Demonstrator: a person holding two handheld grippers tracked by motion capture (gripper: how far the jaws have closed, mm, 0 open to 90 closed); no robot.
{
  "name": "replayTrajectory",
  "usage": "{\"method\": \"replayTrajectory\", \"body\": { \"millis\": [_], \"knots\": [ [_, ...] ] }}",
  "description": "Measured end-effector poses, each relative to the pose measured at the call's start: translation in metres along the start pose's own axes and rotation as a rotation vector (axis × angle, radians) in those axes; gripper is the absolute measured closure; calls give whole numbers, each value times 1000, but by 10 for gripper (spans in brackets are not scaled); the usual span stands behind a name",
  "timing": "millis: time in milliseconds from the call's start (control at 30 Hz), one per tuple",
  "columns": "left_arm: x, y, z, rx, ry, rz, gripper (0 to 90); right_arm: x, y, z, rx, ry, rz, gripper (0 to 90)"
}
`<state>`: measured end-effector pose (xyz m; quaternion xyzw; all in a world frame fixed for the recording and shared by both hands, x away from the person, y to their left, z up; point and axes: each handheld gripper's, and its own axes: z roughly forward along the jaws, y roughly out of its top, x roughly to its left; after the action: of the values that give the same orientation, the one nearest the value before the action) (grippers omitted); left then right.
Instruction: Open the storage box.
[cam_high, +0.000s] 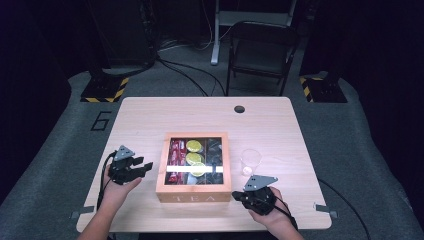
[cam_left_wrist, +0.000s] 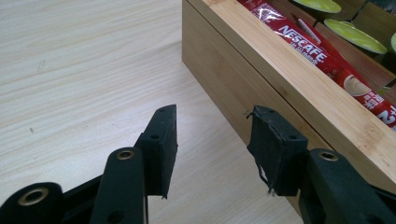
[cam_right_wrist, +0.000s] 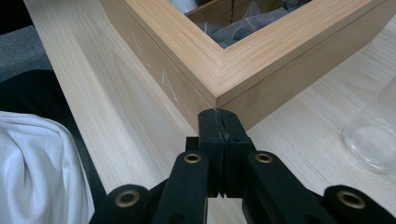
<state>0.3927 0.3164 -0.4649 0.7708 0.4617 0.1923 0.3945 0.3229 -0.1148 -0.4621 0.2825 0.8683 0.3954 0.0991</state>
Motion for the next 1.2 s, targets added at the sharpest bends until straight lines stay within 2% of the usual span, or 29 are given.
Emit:
{"method": "replayTrajectory", "body": {
  "millis": [267, 533, 600, 867, 1200],
  "knots": [
    [0, 0, -1, 5, -3, 13, 512, 0, 1, 4, 13, -5, -19, 890],
    [-2, -2, -4, -6, -2, 15, 512, 0, 3, 4, -10, -2, 5, 885],
    [-3, -2, -6, -13, -1, 13, 512, -1, 4, 3, -7, 0, -5, 885],
    [-9, -4, -15, -32, -7, 15, 512, -4, 14, -1, -85, 28, 29, 887],
    [-24, -5, -26, -66, -26, 56, 512, -7, 24, -8, -133, 40, 33, 890]
  ]
}}
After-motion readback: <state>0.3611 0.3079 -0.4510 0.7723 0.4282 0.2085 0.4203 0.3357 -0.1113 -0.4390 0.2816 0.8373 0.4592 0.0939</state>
